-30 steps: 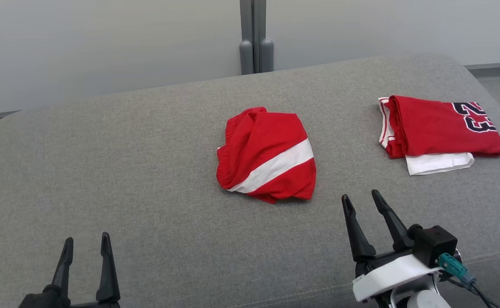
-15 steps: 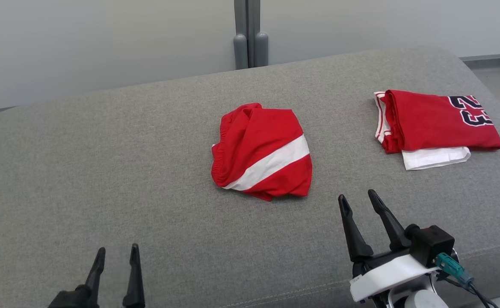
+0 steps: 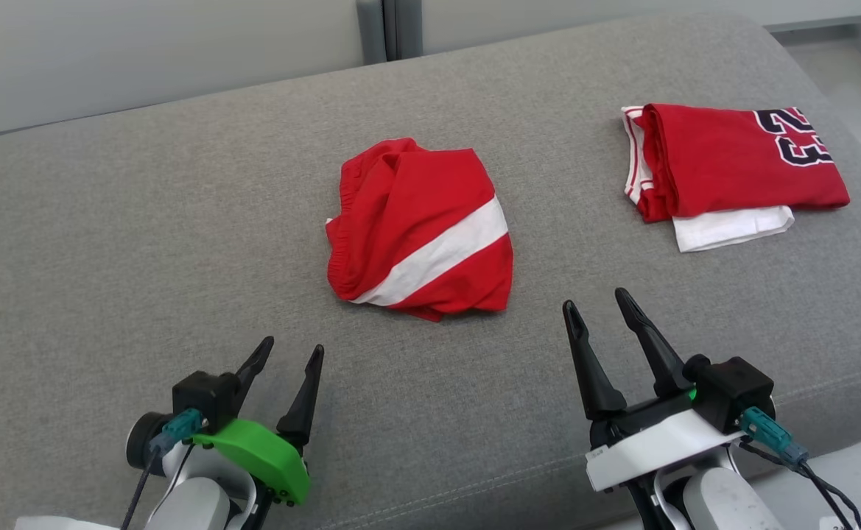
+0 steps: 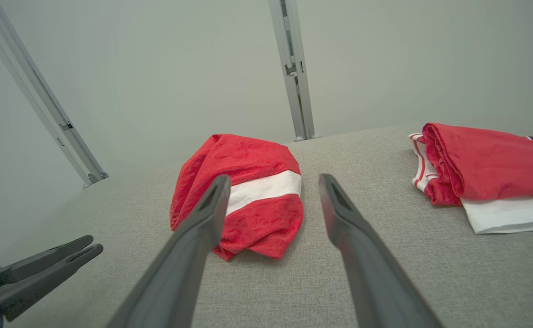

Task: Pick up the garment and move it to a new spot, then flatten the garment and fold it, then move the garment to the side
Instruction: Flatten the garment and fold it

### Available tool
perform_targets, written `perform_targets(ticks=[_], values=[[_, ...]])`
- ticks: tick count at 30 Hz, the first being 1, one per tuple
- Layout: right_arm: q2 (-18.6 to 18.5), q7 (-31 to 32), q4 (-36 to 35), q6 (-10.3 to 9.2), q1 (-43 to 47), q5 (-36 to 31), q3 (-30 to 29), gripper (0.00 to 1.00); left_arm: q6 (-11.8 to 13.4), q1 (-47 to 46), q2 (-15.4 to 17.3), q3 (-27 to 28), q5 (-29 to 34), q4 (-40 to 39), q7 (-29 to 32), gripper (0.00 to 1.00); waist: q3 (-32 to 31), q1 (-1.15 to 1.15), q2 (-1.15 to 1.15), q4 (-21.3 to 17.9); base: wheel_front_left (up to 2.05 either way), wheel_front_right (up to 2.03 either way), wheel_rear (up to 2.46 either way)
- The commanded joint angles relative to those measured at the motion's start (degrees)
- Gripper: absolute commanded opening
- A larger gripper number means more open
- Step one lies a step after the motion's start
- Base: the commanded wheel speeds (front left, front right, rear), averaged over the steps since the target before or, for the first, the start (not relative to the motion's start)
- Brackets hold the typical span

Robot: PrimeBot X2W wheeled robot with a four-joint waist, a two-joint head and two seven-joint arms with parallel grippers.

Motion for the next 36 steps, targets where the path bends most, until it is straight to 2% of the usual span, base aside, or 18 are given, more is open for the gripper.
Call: perform_targets(ticks=[1,12,17,21,22,23,25,33,36], values=[[-0.12,-0.24,-0.33,-0.07,-0.51,-0.26,0.08,1.0,-0.15,-1.25,0.44,-0.2,-0.58,0.55,-0.22,1.0,2.45,0.0,0.0,-2.51,0.0,0.0,0.0],[-0.09,-0.24,-2.13,-0.07,-0.98,0.3,1.09,1.0,-0.09,-12.95,1.82,-8.33,-5.31,15.33,-0.14,1.0,6.17,0.0,0.0,-7.94,0.0,0.0,0.0],[-0.09,-0.24,-2.73,-0.07,-1.16,0.31,1.56,1.0,-0.09,-15.98,2.56,-9.16,-7.2,17.33,-0.23,1.0,7.4,0.0,0.0,-8.62,0.0,0.0,0.0],[-0.08,-0.24,-2.82,-0.07,-1.34,0.0,1.9,1.0,-0.09,-17.5,3.2,-7.52,-6.6,17.46,-0.19,1.0,8.19,0.0,0.0,-8.64,0.0,0.0,0.0],[-0.1,-0.24,-2.82,-0.07,-1.38,-0.1,1.94,1.0,-0.09,-17.73,3.08,-7.36,-6.51,17.24,-0.2,0.95,8.33,0.0,0.0,-8.61,0.0,0.0,0.0],[-0.1,-0.24,-2.81,-0.07,-1.43,-0.17,1.96,1.0,-0.09,-18.01,2.96,-7.35,-6.41,16.63,-0.2,0.46,8.44,0.0,0.0,-8.55,0.0,0.0,0.0],[-0.1,-0.24,-2.7,-0.07,-1.48,-0.26,2.01,1.0,-0.09,-18.32,2.98,-8.08,-6.5,15.39,-0.21,0.0,8.63,0.0,0.0,-8.44,0.0,0.0,0.0],[-0.1,-0.24,-1.77,-0.07,-1.91,-0.08,2.37,1.0,-0.09,-18.97,3.63,-13.55,-8.75,6.16,-0.21,0.0,7.24,0.0,0.0,-8.46,0.0,0.0,0.0],[-0.1,-0.24,-1.32,-0.07,-1.63,0.24,2.55,1.0,-0.09,-20.59,2.84,-15.14,-11.06,3.72,-0.22,0.0,5.96,0.0,0.0,-8.66,0.0,0.0,0.0]])
